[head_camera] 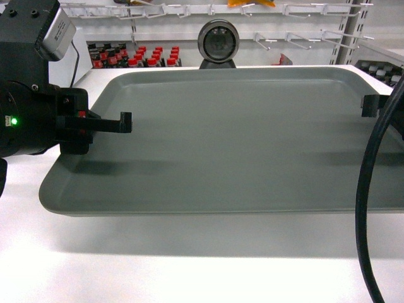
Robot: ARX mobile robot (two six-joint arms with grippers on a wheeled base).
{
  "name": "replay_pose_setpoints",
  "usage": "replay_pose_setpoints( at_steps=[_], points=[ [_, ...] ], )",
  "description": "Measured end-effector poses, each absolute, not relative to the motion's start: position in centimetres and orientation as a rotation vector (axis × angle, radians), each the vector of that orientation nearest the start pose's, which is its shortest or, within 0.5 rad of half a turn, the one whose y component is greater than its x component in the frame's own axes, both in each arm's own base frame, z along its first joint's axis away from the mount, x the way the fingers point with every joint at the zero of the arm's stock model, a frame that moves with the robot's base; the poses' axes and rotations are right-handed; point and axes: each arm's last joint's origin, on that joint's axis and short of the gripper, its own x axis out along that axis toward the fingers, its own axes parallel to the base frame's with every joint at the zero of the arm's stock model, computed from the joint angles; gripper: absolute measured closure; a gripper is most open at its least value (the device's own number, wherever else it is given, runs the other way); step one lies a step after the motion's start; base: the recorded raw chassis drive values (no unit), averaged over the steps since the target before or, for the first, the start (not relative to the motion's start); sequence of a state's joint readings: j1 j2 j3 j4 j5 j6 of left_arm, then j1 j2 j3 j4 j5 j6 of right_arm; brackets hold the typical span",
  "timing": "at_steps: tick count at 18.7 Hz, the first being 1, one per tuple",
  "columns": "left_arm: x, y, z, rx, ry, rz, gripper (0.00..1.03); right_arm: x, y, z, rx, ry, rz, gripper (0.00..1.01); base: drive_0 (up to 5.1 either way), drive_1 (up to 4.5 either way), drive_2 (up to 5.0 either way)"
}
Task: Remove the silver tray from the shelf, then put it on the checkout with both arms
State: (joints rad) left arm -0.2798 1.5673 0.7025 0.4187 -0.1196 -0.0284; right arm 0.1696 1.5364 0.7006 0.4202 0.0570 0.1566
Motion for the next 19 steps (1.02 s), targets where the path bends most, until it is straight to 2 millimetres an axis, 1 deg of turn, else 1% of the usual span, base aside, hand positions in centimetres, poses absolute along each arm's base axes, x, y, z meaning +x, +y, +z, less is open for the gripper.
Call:
replay_pose_setpoints(
  at_steps=[2,3,4,5,6,8,9,10,11,13,16,17,19],
  points=[
    [30.0,-8.2,17.8,0.061,0.440,-0.151,0.99,30.4,5.0,18.7,0.107,0.421,0.078,0.99,0.0,0.00,0.0],
    [30.0,-8.4,17.8,0.053,0.405,-0.118,0.99,30.4,5.0,18.7,0.108,0.421,0.080,0.99,0.0,0.00,0.0],
    [30.1,-9.1,17.8,0.053,0.346,-0.040,0.99,30.5,5.1,18.8,0.123,0.396,0.086,0.99,0.0,0.00,0.0],
    [30.3,-9.7,17.7,0.058,0.297,0.078,0.99,30.9,4.9,18.9,0.167,0.308,0.125,0.99,0.0,0.00,0.0],
    [30.8,-10.3,17.9,0.066,0.280,0.127,0.99,31.4,4.4,18.7,0.191,0.278,0.142,0.99,0.0,0.00,0.0],
    [32.2,-11.3,18.0,0.083,0.273,0.116,0.99,32.5,3.4,17.5,0.200,0.324,0.123,0.99,0.0,0.00,0.0],
    [32.9,-11.7,17.6,0.091,0.288,0.112,0.99,33.3,3.1,17.3,0.204,0.344,0.123,0.99,0.0,0.00,0.0],
    [34.0,-12.1,17.1,0.099,0.306,0.104,0.99,34.5,2.6,17.2,0.196,0.374,0.125,0.99,0.0,0.00,0.0],
    [34.7,-12.4,17.0,0.105,0.317,0.103,0.99,35.3,2.4,17.1,0.194,0.395,0.125,0.99,0.0,0.00,0.0],
    [36.2,-12.9,16.6,0.106,0.350,0.093,0.99,37.1,2.3,16.8,0.158,0.436,0.114,0.99,0.0,0.00,0.0],
    [38.0,-13.1,16.0,0.114,0.381,0.097,0.99,39.5,2.3,16.7,0.140,0.482,0.110,0.99,0.0,0.00,0.0],
    [38.7,-13.0,16.0,0.116,0.389,0.104,0.99,40.4,2.3,16.5,0.136,0.497,0.108,0.99,0.0,0.00,0.0],
    [39.7,-13.0,16.3,0.125,0.391,0.108,0.99,41.6,2.4,16.0,0.133,0.523,0.106,0.99,0.0,0.00,0.0]
  ],
)
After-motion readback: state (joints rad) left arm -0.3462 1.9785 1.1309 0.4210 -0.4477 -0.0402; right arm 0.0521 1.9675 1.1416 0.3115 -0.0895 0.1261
